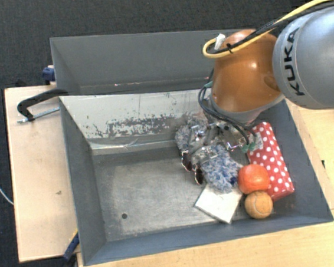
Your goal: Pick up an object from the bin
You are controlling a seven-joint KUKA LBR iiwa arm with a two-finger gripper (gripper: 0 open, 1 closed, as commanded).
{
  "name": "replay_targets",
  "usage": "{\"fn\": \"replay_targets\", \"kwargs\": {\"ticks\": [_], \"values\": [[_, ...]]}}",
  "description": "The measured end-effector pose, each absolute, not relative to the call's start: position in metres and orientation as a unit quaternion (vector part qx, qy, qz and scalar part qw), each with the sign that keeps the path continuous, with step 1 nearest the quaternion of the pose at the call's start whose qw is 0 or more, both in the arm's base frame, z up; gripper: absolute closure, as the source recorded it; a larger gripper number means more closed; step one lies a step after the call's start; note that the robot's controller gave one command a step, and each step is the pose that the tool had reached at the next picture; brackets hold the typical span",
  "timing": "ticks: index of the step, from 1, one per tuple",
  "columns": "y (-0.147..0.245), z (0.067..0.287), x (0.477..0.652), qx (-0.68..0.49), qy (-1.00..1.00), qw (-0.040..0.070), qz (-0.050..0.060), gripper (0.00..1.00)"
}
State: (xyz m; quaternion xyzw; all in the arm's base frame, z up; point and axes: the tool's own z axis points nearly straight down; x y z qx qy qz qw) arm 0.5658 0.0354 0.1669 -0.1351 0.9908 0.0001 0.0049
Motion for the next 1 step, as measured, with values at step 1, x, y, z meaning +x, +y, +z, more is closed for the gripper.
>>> {"fn": "replay_targets", "kwargs": {"ticks": [1], "values": [[0.0453,0.2371,0.5805,-0.213,0.977,0.003,0.0,1.0]]}}
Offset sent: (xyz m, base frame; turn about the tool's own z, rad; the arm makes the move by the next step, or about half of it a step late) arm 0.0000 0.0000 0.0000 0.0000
